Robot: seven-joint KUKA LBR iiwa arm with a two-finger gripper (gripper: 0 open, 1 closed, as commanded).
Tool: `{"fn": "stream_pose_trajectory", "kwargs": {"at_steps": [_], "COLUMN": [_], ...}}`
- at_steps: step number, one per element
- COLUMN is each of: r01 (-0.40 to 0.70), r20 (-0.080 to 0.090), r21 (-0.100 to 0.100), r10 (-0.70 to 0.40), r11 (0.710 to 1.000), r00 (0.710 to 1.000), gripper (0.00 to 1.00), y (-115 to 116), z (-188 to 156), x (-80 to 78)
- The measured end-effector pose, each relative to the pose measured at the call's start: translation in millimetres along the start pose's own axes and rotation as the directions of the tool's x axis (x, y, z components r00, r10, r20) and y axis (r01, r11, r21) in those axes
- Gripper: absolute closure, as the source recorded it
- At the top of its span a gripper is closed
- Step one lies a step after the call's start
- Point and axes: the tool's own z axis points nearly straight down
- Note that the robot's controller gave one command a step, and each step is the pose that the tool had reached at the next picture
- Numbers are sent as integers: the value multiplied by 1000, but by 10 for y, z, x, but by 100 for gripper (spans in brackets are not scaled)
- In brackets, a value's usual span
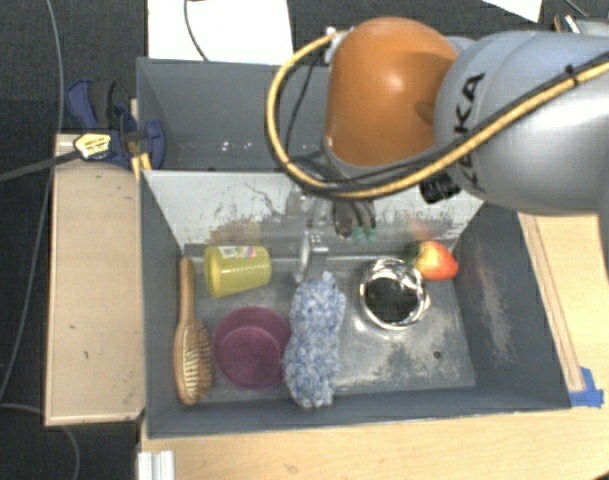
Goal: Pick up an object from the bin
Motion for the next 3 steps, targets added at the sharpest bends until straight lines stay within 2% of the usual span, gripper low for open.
{"fn": "stream_pose_trajectory", "kwargs": {"at_steps": [1,2,3], "r01": [-5,346,446], "r20": [7,9,13], "r21": [-1,2,3], "r10": [5,-346,-446], "r11": [1000,938,895], "r00": [1000,938,895], "gripper": [0,0,0], "y": [-9,-329,-410], "z": [-39,1012,779], "x": [-16,421,844]}}
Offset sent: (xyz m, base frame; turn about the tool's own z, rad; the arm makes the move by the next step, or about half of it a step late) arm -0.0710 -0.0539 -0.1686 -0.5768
